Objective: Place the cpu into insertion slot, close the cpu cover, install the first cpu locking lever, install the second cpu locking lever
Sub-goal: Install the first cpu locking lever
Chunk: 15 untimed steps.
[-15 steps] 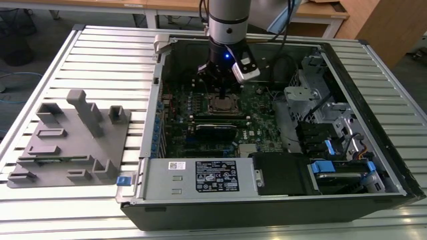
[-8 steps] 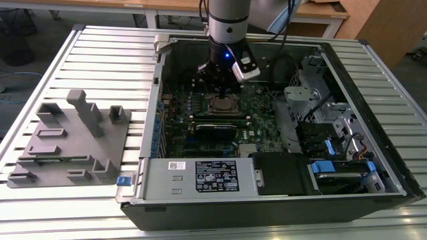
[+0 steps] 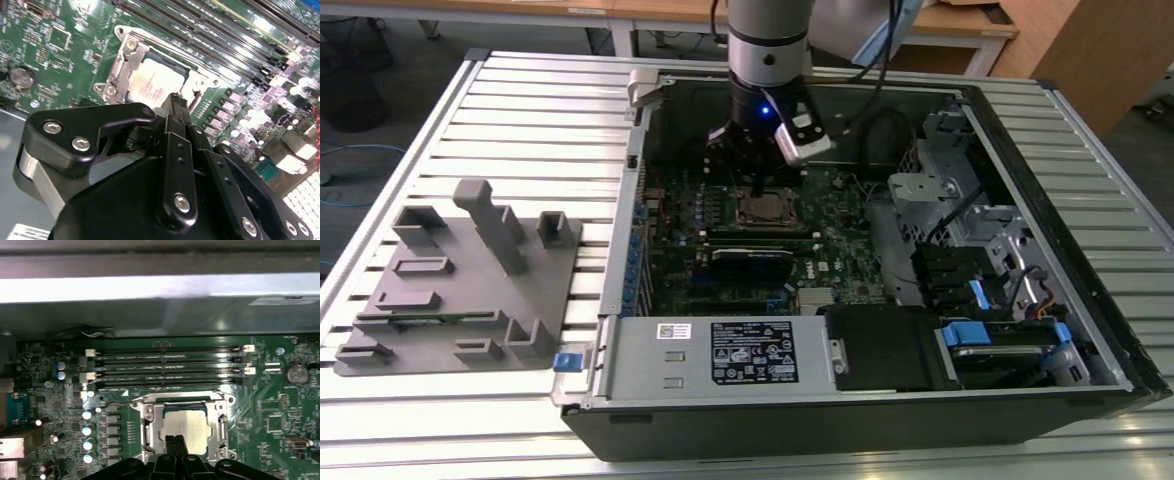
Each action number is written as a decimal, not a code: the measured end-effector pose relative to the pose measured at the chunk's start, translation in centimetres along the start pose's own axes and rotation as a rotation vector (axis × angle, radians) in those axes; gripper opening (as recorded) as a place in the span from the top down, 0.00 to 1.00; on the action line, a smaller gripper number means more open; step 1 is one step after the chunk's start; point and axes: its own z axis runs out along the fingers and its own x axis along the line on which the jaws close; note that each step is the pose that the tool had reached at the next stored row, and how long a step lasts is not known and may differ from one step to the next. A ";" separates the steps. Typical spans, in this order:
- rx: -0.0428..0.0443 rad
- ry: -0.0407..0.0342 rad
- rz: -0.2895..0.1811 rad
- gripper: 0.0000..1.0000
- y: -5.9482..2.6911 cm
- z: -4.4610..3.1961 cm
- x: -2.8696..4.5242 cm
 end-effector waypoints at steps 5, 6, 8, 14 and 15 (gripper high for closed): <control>0.0000 0.0000 0.000 0.89 -0.03 0.00 0.87; 0.0000 0.0000 0.000 0.89 -0.03 -0.01 1.03; -0.0001 -0.0001 0.000 0.89 -0.04 0.00 1.29; 0.0000 0.0000 0.000 0.89 -0.05 -0.01 1.39; 0.0000 0.0000 0.000 0.89 -0.05 -0.01 1.39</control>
